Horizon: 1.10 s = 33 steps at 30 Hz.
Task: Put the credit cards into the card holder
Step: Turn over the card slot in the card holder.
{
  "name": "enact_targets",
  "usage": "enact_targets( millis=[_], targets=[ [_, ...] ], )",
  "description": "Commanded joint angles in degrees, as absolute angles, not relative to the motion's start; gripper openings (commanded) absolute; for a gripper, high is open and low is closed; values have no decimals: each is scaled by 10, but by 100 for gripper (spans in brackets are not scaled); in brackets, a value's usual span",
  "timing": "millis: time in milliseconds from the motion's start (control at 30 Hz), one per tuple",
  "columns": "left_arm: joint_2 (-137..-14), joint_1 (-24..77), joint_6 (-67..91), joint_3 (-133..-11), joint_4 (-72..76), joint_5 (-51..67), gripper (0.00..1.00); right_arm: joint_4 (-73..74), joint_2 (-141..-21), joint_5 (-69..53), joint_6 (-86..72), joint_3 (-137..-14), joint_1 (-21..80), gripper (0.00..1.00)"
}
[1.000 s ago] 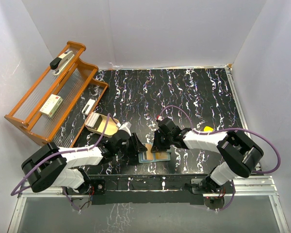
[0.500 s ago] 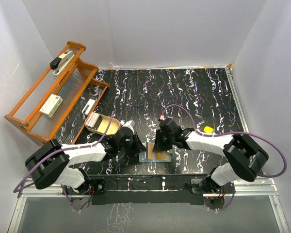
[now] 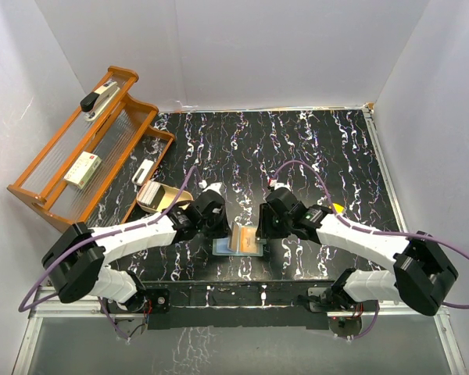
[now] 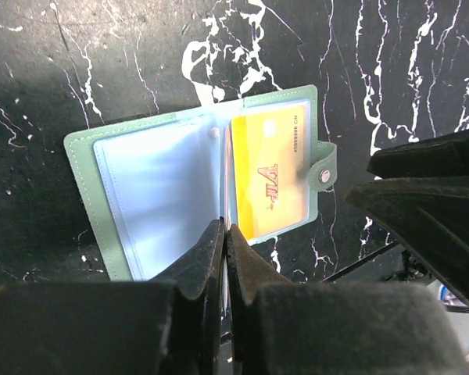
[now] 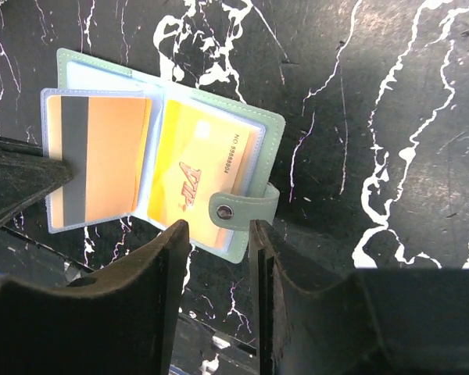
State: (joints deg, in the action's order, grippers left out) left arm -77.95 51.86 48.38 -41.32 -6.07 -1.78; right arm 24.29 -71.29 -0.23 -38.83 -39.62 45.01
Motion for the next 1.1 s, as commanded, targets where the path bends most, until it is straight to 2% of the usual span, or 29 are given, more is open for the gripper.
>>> enact_targets(
  millis=[0, 133, 300, 500, 700, 800, 933, 1067],
  targets=[
    [-807, 518, 449, -460, -139, -35, 0, 239, -692, 29, -380, -409, 454, 38],
    [-832, 517, 451, -482, -144, -13, 7, 233, -708, 25, -381, -416, 453, 45],
    [-842, 518, 476, -484, -94, 50, 22, 227, -736, 30, -382, -417, 454, 55],
    [-835, 518, 515, -465, -19, 103, 31, 224, -751, 37, -379, -410, 454, 60],
    [-825, 519, 548, -430, 74, 138, 35, 232, -755, 58, -376, -403, 453, 55],
    [-831, 519, 558, -422, 95, 143, 35, 245, -739, 87, -379, -390, 453, 48],
    [-834, 519, 543, -429, 53, 114, 35, 245, -713, 107, -387, -372, 452, 42],
    [-813, 518, 485, -466, -50, 50, 36, 267, -697, 112, -389, -378, 453, 41]
  ],
)
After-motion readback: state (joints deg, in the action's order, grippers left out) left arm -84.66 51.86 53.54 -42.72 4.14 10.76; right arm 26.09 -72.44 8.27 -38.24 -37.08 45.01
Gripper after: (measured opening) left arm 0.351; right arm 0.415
